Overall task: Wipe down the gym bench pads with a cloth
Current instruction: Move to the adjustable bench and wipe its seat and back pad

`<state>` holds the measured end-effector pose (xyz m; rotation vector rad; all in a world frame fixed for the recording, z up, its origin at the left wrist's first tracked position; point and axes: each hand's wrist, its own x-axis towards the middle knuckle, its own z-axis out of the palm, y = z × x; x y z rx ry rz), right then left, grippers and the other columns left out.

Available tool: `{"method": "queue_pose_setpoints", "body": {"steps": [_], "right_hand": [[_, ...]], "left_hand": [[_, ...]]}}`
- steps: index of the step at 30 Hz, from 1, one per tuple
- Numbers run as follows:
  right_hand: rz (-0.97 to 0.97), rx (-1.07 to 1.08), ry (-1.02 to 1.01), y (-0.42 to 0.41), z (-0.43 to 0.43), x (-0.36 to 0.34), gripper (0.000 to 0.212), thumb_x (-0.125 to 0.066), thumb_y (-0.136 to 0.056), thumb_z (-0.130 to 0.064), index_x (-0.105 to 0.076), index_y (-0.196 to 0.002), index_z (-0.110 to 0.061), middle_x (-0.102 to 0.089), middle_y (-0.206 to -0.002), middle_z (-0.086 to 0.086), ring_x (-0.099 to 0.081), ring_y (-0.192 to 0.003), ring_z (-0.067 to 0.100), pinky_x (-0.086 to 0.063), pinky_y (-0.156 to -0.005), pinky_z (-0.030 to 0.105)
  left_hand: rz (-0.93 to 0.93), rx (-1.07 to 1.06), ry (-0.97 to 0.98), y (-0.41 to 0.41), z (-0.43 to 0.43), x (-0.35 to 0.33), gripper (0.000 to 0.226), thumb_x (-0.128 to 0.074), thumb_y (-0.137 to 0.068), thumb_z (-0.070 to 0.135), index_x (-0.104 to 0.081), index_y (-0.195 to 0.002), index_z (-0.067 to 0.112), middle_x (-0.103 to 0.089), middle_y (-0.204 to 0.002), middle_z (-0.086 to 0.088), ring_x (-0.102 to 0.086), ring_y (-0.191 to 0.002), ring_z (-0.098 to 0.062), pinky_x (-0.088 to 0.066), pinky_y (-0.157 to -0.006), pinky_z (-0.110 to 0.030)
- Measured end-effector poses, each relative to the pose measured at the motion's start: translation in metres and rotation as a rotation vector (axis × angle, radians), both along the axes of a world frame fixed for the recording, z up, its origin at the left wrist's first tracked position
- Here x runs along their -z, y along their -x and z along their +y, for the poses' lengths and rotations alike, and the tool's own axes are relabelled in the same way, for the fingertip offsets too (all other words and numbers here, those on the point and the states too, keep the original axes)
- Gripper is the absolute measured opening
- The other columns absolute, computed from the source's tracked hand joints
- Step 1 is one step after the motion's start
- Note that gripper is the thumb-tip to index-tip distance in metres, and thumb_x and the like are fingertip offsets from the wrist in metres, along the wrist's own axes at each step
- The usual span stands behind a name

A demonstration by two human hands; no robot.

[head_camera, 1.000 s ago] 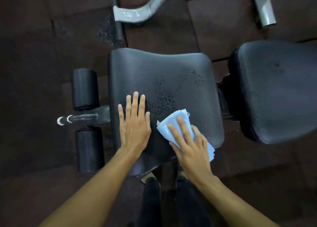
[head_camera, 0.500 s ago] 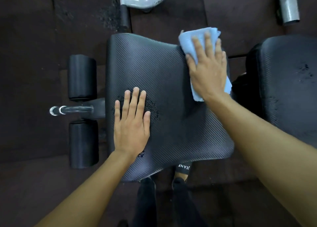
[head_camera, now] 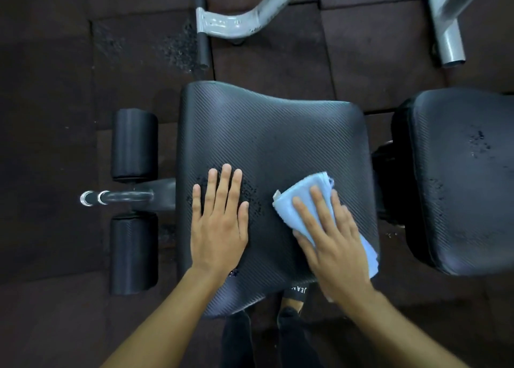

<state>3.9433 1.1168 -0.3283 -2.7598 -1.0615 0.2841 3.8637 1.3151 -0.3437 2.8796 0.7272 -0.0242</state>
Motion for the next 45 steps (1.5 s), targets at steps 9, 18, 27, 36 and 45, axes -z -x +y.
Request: {"method": "queue_pose_setpoints", "body": {"steps": [9,18,27,36,45], "right_hand": [[0.023,0.223,-0.079,-0.087,0.143,0.003,0.054,-0.034,-0.103,-0.042,-0.024,-0.154,-0.029,-0.012,-0.164,0.002,-0.013,-0.15,0.034,-0.018,-0.118,0.046],[0.353,0.333,-0.416,-0.089,0.101,-0.022,0.049,-0.035,-0.104,-0.034,-0.027,-0.153,-0.032,-0.013,-0.163,-0.008,-0.005,-0.151,0.012,0.002,-0.12,0.032],[0.141,0.34,-0.149,-0.108,0.065,0.006,0.054,-0.029,-0.102,-0.036,-0.022,-0.154,-0.029,-0.01,-0.164,-0.008,-0.002,-0.151,0.009,0.004,-0.121,0.037],[0.124,0.427,-0.122,-0.102,0.074,0.007,0.056,-0.032,-0.101,-0.033,-0.017,-0.154,-0.036,-0.006,-0.164,-0.013,0.001,-0.15,0.006,0.004,-0.122,0.04],[0.047,0.542,-0.074,-0.089,0.094,0.013,0.053,-0.024,-0.103,-0.034,-0.014,-0.155,-0.034,-0.003,-0.164,-0.01,0.003,-0.151,0.012,0.005,-0.121,0.047]], "left_hand": [[-0.002,-0.001,0.004,0.0,0.0,0.001,0.055,-0.027,-0.104,0.034,-0.019,-0.155,0.017,-0.013,-0.163,0.0,-0.009,-0.151,-0.02,-0.017,-0.121,-0.049],[-0.176,-0.127,0.204,-0.021,-0.007,-0.023,0.053,-0.032,-0.1,0.023,-0.027,-0.153,0.013,-0.021,-0.161,-0.001,-0.01,-0.151,-0.017,-0.008,-0.122,-0.048],[0.014,-0.366,0.09,-0.141,-0.054,-0.015,0.07,-0.022,-0.098,0.046,-0.023,-0.153,0.003,-0.017,-0.161,-0.016,-0.014,-0.149,-0.031,-0.014,-0.12,-0.055],[-0.052,-0.11,0.018,-0.158,0.012,0.001,0.067,-0.026,-0.097,0.044,-0.021,-0.154,0.009,-0.014,-0.162,-0.011,-0.01,-0.151,-0.027,-0.002,-0.121,-0.052],[-0.049,0.041,0.127,-0.149,0.095,-0.007,0.064,-0.033,-0.101,0.043,-0.012,-0.156,0.017,-0.006,-0.164,0.0,0.002,-0.151,-0.017,0.006,-0.121,-0.044]]}}
